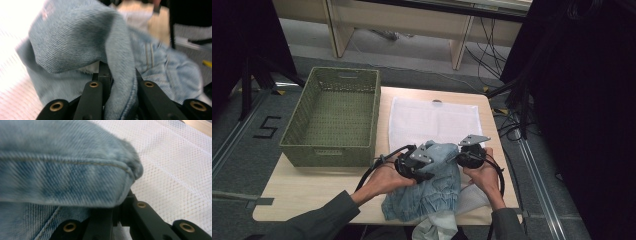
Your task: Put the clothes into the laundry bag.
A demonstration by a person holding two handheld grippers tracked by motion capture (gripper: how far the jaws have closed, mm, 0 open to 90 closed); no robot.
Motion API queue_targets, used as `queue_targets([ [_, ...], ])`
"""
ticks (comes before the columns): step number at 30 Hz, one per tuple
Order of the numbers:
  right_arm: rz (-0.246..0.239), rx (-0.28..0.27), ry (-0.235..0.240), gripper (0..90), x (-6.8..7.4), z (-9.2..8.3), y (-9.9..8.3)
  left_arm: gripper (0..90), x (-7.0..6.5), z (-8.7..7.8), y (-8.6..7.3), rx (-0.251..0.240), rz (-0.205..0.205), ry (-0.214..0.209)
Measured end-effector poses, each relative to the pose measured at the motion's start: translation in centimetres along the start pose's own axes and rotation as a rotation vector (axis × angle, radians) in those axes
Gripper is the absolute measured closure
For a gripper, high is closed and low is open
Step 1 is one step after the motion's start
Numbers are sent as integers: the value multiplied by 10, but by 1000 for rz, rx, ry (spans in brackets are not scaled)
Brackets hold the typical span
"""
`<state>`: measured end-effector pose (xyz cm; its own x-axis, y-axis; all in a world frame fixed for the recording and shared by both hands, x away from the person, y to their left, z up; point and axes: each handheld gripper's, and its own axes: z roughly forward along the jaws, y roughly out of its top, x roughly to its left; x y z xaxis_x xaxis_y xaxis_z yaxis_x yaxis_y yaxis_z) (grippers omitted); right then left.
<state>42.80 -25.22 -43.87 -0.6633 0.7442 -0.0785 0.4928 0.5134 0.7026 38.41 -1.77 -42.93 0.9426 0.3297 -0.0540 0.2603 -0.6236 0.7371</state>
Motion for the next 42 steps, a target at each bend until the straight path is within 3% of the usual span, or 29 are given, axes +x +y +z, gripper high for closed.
queue_targets([
  [5, -6, 2, 9, 900, -2, -3, 2, 782, 8, 10, -17, 58, -56, -49],
  [6, -2, -22, 1, 900, -2, -2, 3, 782, 9, 10, -19, 71, -55, -48],
  [8, 2, -15, 9, 900, -1, -4, 5, 775, 11, 9, -23, 87, -64, -59],
  [12, -12, -32, 6, 900, 1, -7, 8, 711, 10, 0, -23, 71, -77, -68],
  [14, -23, -44, 6, 900, 3, -9, 11, 630, 9, -11, -17, 60, -81, -73],
  [15, -52, -58, 6, 900, 3, -11, 13, 559, 10, -17, -13, 45, -76, -71],
  [16, -39, -55, 7, 900, 5, -12, 14, 494, 12, -24, -9, 18, -83, -61],
  [19, -64, -66, 3, 900, 7, -12, 17, 329, 23, -36, 5, -62, -142, -43],
  [20, -50, -53, 10, 900, 9, -12, 17, 274, 28, -34, 11, -74, -146, -31],
  [23, -68, -65, 2, 900, 8, -9, 17, 233, 39, -20, 23, -66, -128, -4],
  [26, -45, -54, 17, 900, 10, -10, 18, 207, 53, -3, 30, -91, -178, -3],
  [28, -61, -59, 11, 900, 7, -10, 18, 200, 62, 6, 30, -101, -217, -8],
  [32, -69, -58, 16, 900, 7, -9, 17, 168, 72, 21, 29, -85, -211, 69],
  [34, -70, -56, 18, 900, 8, -8, 18, 185, 72, 28, 29, -88, -197, 68],
  [35, -69, -64, 13, 900, 8, -8, 17, 242, 71, 30, 28, -89, -183, 50],
  [38, -71, -60, 14, 900, 8, -8, 18, 516, 68, 33, 28, -67, -97, 67],
  [39, -71, -61, 13, 900, 8, -8, 17, 631, 69, 29, 27, -22, -34, 91],
  [42, -57, -43, 20, 900, 8, -8, 16, 783, 64, 19, 24, -52, -31, 115],
])
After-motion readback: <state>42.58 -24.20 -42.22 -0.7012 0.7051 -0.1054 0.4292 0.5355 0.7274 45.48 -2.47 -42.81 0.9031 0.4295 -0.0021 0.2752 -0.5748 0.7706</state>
